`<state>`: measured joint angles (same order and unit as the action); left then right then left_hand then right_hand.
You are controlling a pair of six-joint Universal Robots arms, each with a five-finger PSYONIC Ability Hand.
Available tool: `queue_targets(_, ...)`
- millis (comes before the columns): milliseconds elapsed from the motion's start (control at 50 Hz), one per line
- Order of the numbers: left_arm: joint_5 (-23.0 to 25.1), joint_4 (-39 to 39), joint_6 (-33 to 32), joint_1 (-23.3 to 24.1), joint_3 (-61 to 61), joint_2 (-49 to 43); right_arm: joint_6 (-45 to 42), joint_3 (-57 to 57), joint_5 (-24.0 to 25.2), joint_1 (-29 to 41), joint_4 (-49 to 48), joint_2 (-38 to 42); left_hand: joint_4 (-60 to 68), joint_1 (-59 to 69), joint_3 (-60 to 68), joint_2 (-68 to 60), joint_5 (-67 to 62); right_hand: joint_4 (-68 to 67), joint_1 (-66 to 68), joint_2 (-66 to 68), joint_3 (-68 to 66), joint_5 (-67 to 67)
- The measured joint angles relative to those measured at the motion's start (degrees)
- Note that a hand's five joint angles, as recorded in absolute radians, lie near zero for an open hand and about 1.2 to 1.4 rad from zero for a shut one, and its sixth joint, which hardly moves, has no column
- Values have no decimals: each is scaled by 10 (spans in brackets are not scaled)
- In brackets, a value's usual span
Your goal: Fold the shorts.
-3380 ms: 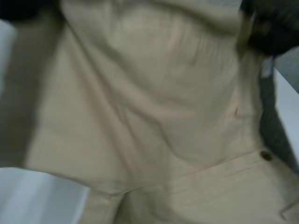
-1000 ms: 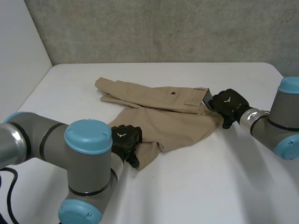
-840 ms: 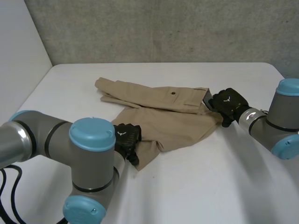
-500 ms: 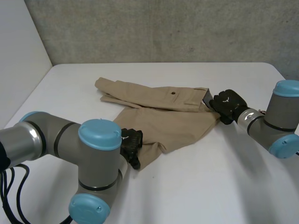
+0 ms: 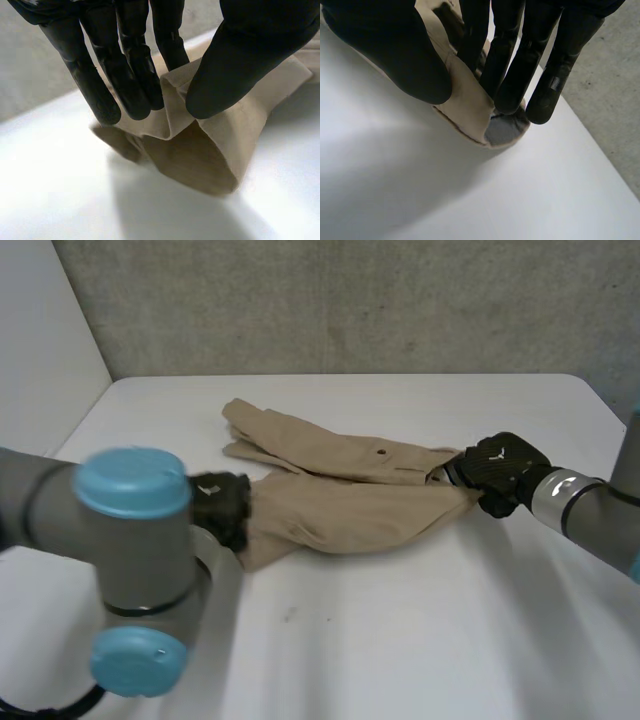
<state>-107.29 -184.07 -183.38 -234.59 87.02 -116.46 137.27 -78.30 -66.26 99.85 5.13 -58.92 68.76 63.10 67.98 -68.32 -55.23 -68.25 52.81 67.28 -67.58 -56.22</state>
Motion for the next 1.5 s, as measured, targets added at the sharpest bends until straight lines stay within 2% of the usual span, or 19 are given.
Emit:
queue_targets(140, 6, 0, -48, -24, 26, 116, 52, -14, 0, -1, 78, -89, 0, 0, 0, 0, 0, 0, 6, 0, 0, -1)
queue_targets(220, 11, -1, -61, -28, 11, 177, 82, 1, 0, 0, 88, -141, 0, 0, 1, -1, 0, 0, 10, 0, 0, -3)
queue_targets(380, 41, 0, -75, -41, -94, 318, 189, 76, -1, -3, 85, -293, 0, 0, 1, -2, 0, 0, 22, 0, 0, -4)
queue_targets(500, 48, 2, -75, -50, -140, 354, 227, 103, -1, -9, 92, -348, 0, 3, 1, -2, 0, 0, 22, 0, 0, -4)
queue_targets(640, 52, 5, -74, -56, -131, 333, 215, 101, -9, -2, 117, -327, 0, 4, 1, -2, 0, 0, 22, 0, 0, -9)
queue_targets(780, 68, 5, -74, -76, -98, 191, 168, 89, -42, 35, 133, -215, 1, 4, 2, -2, 0, 0, 22, 0, 0, -9)
queue_targets(880, 72, -2, -77, -88, -120, 89, 150, 95, -60, 53, 122, -137, 2, 4, 3, -3, 0, 0, 22, 0, 0, -9)
queue_targets(1000, 73, -35, -93, -100, -216, -8, 147, 132, -98, 65, 46, -66, 2, 4, 3, -3, 0, 0, 22, 0, 0, -9)
queue_targets(1080, 72, -87, -117, -105, -311, -37, 154, 163, -133, 76, -60, -52, 2, 4, 3, -4, 0, 0, 22, 0, 0, -9)
queue_targets(1220, 67, -165, -132, -102, -434, -7, 179, 212, -174, 94, -219, -105, 2, 4, 4, -4, 0, -1, 22, 3, 0, -9)
queue_targets(1340, 67, -175, -131, -97, -441, 35, 194, 223, -175, 96, -234, -135, 2, 4, 4, -4, 0, -1, 22, 3, 0, -9)
queue_targets(1360, 68, -172, -127, -95, -407, 73, 200, 221, -171, 97, -217, -152, 2, 4, 4, -4, 0, -1, 22, 3, 0, -9)
queue_targets(1440, 69, -168, -117, -93, -331, 124, 202, 204, -161, 96, -182, -164, 2, 5, 4, -4, 0, -1, 22, 3, 0, -9)
queue_targets(1500, 70, -162, -99, -93, -221, 176, 202, 168, -148, 95, -142, -169, 2, 5, 4, -4, 0, -1, 22, 3, 0, -9)
